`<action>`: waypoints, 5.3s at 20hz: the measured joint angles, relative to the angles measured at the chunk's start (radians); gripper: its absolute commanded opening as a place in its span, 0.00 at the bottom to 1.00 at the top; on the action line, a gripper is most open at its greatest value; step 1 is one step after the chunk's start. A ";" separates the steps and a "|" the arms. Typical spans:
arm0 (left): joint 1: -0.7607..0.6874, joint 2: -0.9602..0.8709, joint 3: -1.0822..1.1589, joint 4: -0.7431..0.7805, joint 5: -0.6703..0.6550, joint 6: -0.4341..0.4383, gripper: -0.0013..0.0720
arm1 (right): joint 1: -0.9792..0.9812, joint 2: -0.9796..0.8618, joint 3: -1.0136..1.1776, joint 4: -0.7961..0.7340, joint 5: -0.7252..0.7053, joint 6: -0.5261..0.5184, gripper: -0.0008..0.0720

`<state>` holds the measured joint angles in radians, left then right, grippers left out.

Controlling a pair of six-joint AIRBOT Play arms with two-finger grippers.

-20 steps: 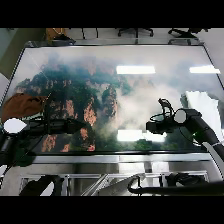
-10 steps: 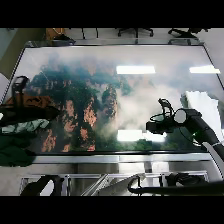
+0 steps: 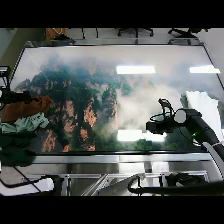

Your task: Fold the shirts.

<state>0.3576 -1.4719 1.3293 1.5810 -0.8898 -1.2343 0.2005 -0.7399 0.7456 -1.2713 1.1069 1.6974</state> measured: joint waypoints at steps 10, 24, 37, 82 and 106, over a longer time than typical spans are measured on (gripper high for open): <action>-0.003 -0.383 0.325 0.110 -0.182 -0.016 0.03 | 0.000 0.000 0.000 0.000 0.000 0.000 0.04; -0.397 0.036 0.520 -0.471 -0.393 -0.066 0.04 | 0.000 0.000 0.000 0.000 0.000 0.000 0.04; -0.798 -0.009 0.135 -0.560 -0.256 -0.146 0.77 | 0.000 0.001 0.012 0.008 0.013 0.000 0.05; -0.254 0.202 0.509 -0.972 -0.478 -0.010 0.03 | -0.249 -0.056 0.857 0.468 0.026 -0.513 0.03; -0.396 -0.159 0.301 -0.559 -0.248 -0.074 0.68 | -0.215 -0.667 0.780 0.568 -0.092 -0.686 0.09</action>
<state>-0.0387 -1.6306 1.6302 1.0222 -1.1374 -1.3083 -0.0147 -1.4071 1.5261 -0.7033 1.0145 1.0119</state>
